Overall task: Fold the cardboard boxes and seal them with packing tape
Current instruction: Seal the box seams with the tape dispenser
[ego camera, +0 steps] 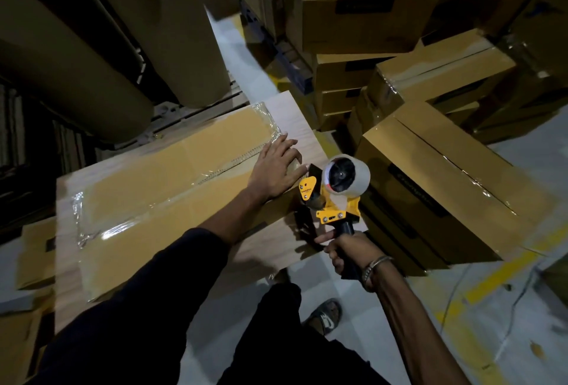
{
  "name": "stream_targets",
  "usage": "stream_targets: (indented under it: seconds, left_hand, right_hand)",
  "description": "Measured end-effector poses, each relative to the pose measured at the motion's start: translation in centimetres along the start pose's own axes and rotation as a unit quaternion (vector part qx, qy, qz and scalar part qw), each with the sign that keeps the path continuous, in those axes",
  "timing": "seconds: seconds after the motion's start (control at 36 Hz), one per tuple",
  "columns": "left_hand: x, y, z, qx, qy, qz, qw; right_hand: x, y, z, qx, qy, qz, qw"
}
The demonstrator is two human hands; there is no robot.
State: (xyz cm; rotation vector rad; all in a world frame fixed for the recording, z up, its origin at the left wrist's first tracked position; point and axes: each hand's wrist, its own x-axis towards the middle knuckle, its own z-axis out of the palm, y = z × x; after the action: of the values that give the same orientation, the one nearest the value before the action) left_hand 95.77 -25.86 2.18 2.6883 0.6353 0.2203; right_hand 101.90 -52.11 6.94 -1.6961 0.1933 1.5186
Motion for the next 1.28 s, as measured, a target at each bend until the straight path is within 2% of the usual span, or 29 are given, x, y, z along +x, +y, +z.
stream_targets:
  seconds: [0.33,0.53,0.64,0.72,0.81,0.94,1.06,1.28]
  left_hand:
    - [0.0,-0.2,0.3,0.015,-0.003,0.008,1.0]
    - [0.0,-0.2,0.2,0.017,-0.011,0.008,1.0]
    - [0.1,-0.2,0.0,0.022,-0.016,0.014,1.0]
    - [0.1,0.0,-0.1,0.01,-0.011,0.007,1.0]
    - [0.3,-0.3,-0.1,0.0,-0.006,0.008,1.0]
    - [-0.1,0.0,-0.2,0.001,-0.001,0.008,1.0]
    - [-0.1,0.5,-0.6,0.002,-0.003,0.001,1.0]
    - [-0.6,1.0,-0.7,0.078,-0.072,0.001,0.994]
  right_hand:
    - [0.3,0.6,0.7,-0.09,0.085,-0.08,0.989]
    - [0.7,1.2,0.8,-0.207,0.161,-0.162,0.951]
    - [0.2,0.9,0.6,-0.265,0.173,-0.164,0.934]
    - [0.6,2.8,-0.6,-0.344,0.161,-0.128,0.916]
    - [1.7,6.5,-1.9,-0.322,0.116,-0.095,0.935]
    - [1.5,6.1,-2.2,-0.249,0.152,-0.104,0.951]
    - [2.7,4.8,-2.8,-0.225,0.18,-0.119,0.95]
    - [3.9,1.7,-3.4,-0.236,0.215,-0.15,0.936]
